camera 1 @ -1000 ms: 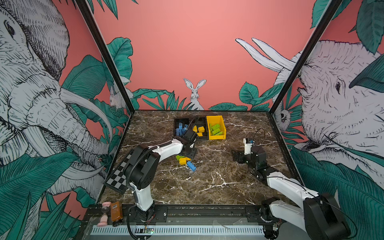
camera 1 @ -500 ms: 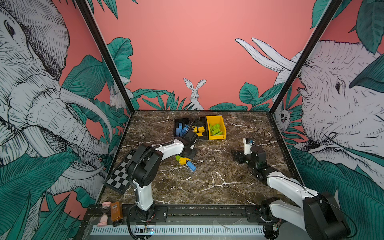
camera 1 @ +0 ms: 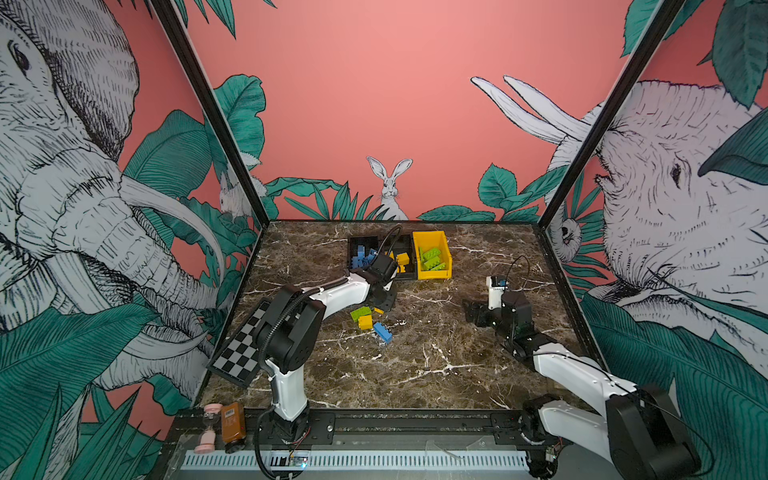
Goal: Sort the legos into containers by color
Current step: 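Carry the yellow brick into the middle black bin and release it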
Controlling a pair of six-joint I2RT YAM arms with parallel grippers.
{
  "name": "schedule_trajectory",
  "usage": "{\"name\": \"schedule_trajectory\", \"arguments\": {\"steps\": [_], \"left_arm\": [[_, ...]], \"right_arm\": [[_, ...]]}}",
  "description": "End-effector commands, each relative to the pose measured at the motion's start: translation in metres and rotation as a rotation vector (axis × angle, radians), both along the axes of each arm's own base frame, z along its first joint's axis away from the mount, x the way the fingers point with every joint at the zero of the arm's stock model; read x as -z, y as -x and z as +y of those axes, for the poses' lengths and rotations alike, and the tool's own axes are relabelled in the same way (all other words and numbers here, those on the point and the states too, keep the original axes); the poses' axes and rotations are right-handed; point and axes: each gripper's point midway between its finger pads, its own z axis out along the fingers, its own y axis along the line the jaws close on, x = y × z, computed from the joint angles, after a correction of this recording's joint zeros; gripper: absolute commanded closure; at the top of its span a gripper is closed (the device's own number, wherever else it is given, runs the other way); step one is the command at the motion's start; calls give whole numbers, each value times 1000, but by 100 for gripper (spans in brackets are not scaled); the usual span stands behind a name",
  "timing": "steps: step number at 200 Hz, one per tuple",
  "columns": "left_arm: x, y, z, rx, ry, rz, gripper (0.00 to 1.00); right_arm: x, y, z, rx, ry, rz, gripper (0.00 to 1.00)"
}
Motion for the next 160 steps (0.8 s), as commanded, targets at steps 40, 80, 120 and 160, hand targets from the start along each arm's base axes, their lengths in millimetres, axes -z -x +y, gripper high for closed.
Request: {"name": "schedule_trajectory", "arguments": {"steps": [40, 80, 120, 160], "left_arm": [[-90, -62, -45, 122, 112, -232, 76], [-95, -114, -58, 128, 135, -316, 77], [-101, -150, -74, 168, 168, -406, 78], [-96, -174, -82, 179, 153, -409, 78]], "right_arm": [[-22, -8, 4, -8, -25, -64, 12], [-25, -8, 7, -21, -44, -67, 12], [-25, -8, 8, -23, -43, -67, 12], [-30, -7, 8, -28, -53, -81, 12]]}}
